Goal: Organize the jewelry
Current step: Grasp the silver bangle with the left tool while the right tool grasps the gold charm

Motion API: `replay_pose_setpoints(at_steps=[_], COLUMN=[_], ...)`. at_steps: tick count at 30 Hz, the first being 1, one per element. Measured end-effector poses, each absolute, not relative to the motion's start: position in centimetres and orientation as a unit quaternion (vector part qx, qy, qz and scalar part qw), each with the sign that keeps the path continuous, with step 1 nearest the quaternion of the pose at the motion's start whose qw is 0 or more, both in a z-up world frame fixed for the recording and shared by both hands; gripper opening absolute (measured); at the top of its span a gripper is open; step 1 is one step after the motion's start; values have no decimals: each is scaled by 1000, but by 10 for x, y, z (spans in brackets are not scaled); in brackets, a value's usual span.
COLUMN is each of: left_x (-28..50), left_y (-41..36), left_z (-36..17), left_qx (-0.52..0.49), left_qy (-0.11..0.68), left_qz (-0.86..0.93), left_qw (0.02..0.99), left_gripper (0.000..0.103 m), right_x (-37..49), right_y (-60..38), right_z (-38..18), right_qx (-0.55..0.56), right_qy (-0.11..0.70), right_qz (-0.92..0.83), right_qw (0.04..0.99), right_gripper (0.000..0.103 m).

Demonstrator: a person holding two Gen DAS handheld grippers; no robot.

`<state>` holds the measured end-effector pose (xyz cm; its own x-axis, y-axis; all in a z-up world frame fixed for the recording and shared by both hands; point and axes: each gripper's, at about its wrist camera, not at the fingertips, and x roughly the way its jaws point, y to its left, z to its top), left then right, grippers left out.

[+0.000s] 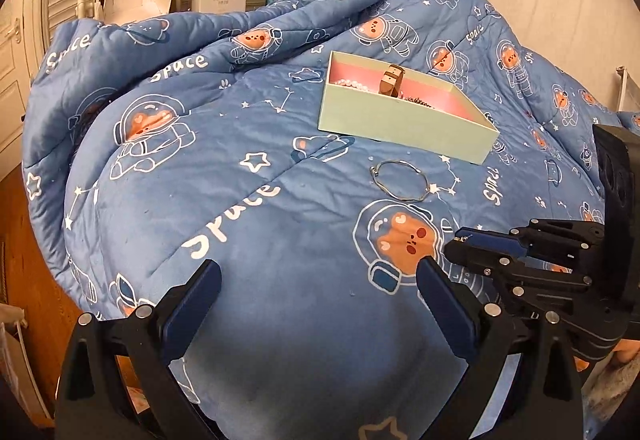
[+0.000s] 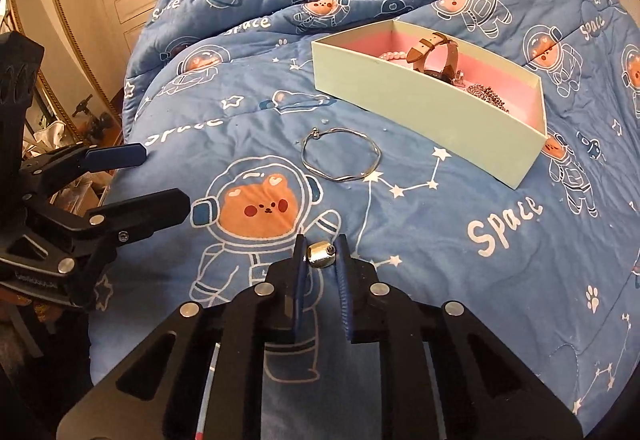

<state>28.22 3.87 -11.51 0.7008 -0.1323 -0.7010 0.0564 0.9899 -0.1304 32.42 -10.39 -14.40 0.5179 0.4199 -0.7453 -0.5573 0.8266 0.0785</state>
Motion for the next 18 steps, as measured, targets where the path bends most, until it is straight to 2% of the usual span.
replay_pose_setpoints(at_steps=[7,15,18], left_x=[313,364,375], left_y=[9,-28,-35], left_z=[-115,-129,-132], left_qx=[-14,18,32], left_qy=[385,429,440], left_qz=[-90,-106,-108], left_qw=[918,897,891], left_gripper=[91,85,79], right_x=[319,310,310], right_y=[-130,-160,-164], right_z=[-142,-146,-147], right_qx=[-52,-16,-8], right_qy=[412,424,425], right_qz=[252,228,225], right_qw=[874,876,877], right_gripper=[15,15,15])
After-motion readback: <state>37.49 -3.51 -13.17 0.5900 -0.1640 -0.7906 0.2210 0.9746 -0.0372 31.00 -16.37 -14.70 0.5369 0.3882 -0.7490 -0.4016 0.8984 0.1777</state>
